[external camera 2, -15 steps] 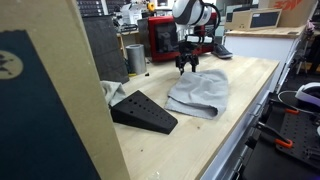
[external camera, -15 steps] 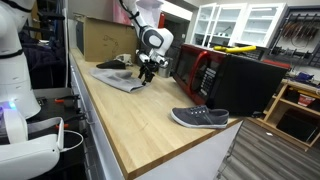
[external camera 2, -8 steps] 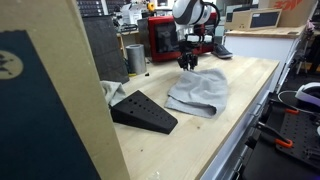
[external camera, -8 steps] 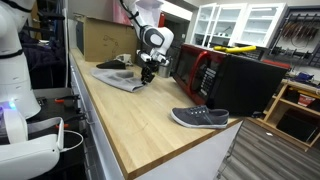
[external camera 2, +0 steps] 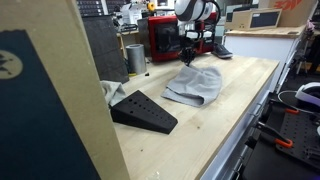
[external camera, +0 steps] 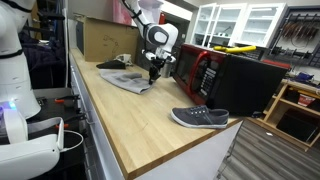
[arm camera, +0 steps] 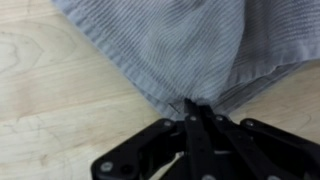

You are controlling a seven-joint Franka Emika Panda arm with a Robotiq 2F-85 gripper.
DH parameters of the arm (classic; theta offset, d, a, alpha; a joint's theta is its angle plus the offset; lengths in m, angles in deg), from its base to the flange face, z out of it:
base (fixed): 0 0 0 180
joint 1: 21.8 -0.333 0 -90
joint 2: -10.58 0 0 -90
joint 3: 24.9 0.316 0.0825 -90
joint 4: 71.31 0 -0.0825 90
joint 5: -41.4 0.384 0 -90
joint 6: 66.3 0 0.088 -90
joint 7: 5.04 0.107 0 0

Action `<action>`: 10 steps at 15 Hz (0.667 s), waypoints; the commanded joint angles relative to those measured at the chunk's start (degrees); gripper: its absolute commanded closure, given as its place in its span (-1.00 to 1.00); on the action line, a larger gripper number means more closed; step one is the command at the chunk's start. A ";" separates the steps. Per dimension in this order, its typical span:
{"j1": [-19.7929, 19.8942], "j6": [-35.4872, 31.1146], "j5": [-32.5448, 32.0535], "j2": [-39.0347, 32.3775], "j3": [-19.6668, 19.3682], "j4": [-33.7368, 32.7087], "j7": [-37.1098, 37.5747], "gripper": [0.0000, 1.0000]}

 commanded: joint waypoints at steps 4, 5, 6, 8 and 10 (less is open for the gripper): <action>1.83 -2.64 -0.59 -0.89 -2.13 -3.45 5.49 0.86; 2.14 -2.83 -0.39 -0.84 -2.36 -3.46 6.13 0.36; 2.50 -3.18 -0.07 -0.50 -2.43 -3.20 6.45 0.35; 2.99 -3.86 0.15 0.32 -2.36 -2.62 6.49 0.09; 3.35 -4.65 0.74 1.33 -1.98 -2.10 6.14 -0.18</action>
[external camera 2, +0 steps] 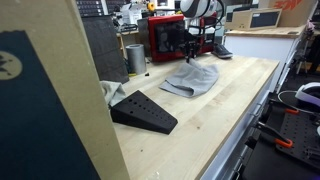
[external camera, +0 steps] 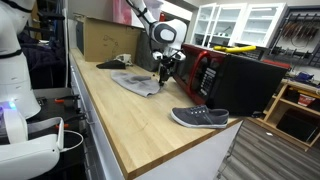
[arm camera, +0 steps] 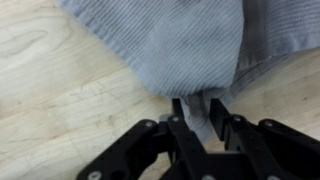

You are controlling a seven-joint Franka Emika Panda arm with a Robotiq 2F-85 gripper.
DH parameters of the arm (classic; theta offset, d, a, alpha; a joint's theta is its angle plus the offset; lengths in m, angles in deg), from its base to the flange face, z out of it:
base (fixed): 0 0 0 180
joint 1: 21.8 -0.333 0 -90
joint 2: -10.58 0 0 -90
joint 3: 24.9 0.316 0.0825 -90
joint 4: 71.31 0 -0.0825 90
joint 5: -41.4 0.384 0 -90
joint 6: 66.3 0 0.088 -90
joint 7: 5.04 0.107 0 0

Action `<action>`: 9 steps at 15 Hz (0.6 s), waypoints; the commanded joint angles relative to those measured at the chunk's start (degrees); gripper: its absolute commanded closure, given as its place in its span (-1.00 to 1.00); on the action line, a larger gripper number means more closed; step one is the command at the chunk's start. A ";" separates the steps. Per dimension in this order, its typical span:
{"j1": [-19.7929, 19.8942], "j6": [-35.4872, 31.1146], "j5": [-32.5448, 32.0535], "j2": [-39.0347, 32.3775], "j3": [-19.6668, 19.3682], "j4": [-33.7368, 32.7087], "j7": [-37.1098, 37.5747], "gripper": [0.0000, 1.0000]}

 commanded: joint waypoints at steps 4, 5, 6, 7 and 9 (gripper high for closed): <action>0.73 -1.20 3.17 3.58 2.36 0.42 -1.49 -0.78; 0.82 -0.81 4.18 4.00 3.07 0.25 -2.29 -0.91; 1.12 0.14 5.84 4.28 4.12 -0.18 -3.84 -0.99; 1.45 1.10 7.79 4.34 5.26 -0.70 -5.78 -1.00; 2.45 4.55 12.35 3.72 7.77 -2.18 -11.57 -1.00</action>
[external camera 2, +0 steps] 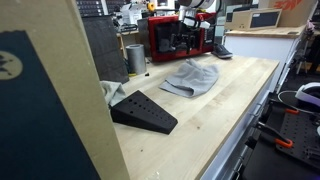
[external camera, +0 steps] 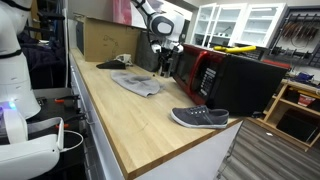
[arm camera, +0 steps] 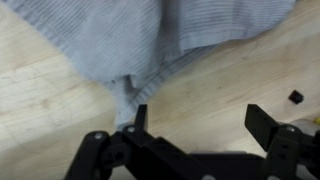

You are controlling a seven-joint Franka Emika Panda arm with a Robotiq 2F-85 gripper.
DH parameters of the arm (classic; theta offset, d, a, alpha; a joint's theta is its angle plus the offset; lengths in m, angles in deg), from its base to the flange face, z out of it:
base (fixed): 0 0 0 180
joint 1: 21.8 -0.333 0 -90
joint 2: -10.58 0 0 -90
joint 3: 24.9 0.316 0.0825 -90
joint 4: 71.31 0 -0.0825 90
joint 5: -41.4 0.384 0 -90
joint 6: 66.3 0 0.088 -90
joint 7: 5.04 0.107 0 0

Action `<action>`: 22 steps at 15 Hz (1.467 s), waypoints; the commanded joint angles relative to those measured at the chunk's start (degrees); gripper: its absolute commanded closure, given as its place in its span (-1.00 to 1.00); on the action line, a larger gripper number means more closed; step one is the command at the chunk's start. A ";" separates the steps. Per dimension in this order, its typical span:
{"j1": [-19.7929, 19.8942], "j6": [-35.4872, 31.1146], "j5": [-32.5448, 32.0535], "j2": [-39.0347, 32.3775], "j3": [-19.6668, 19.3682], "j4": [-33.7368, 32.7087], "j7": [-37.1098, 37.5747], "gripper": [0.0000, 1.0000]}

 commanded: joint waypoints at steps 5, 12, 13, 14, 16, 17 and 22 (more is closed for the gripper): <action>2.59 19.13 6.72 -2.21 4.69 -5.84 -16.52 -1.00; 1.95 40.19 -1.19 -7.69 3.89 -16.61 -24.65 -1.00; 1.47 41.78 -2.73 -8.52 4.02 -18.56 -25.37 -1.00; 0.96 42.69 -4.12 -9.27 4.11 -20.24 -25.79 -1.00; 1.43 39.65 -2.99 -7.62 3.94 -16.69 -25.02 -1.00; 1.16 39.64 -3.28 -8.00 4.01 -17.45 -25.00 -1.00; 1.32 37.06 -3.34 -7.94 3.96 -15.09 -25.55 -1.00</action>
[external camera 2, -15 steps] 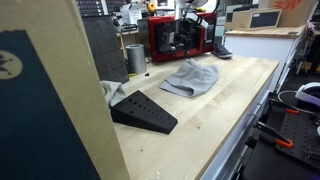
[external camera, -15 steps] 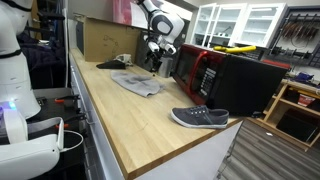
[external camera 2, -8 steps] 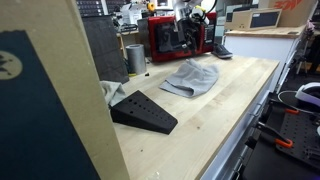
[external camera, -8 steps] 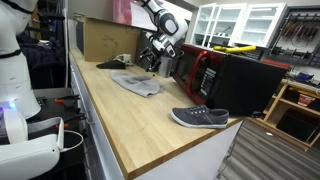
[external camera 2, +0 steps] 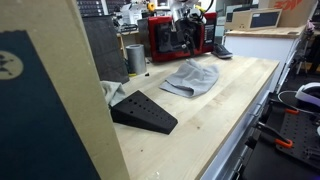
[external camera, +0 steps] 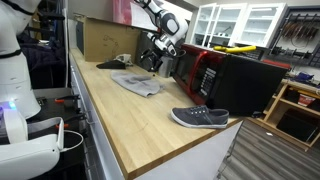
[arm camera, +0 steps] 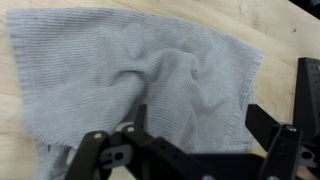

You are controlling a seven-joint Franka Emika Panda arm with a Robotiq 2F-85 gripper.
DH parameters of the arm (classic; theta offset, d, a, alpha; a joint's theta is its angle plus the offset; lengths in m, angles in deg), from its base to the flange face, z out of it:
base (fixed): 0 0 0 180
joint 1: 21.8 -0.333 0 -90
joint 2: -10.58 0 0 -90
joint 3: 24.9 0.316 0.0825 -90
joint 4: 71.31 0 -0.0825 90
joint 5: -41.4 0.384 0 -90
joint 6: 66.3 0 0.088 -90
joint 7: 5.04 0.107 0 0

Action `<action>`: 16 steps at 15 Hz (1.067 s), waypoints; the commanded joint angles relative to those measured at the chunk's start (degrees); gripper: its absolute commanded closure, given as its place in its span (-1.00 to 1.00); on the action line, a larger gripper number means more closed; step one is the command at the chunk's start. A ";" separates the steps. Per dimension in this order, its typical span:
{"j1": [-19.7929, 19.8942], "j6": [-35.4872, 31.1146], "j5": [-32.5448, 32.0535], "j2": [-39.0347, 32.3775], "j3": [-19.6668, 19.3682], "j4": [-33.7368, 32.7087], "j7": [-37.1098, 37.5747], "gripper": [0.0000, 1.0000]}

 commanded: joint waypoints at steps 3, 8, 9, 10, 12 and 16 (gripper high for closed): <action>-0.53 -5.12 -1.00 -0.24 0.17 1.57 -1.75 -1.00; -1.12 -6.69 -1.37 0.23 1.82 1.93 -6.28 -1.00; -1.43 -5.98 -2.24 -0.23 2.09 1.45 -7.58 -1.00; -1.72 -5.54 -2.92 -0.47 2.27 1.17 -8.66 -1.00; -2.26 -5.21 -5.51 -1.20 2.30 0.35 -10.18 -1.00; -2.75 -5.85 -10.20 -2.01 1.89 -0.87 -11.86 -1.00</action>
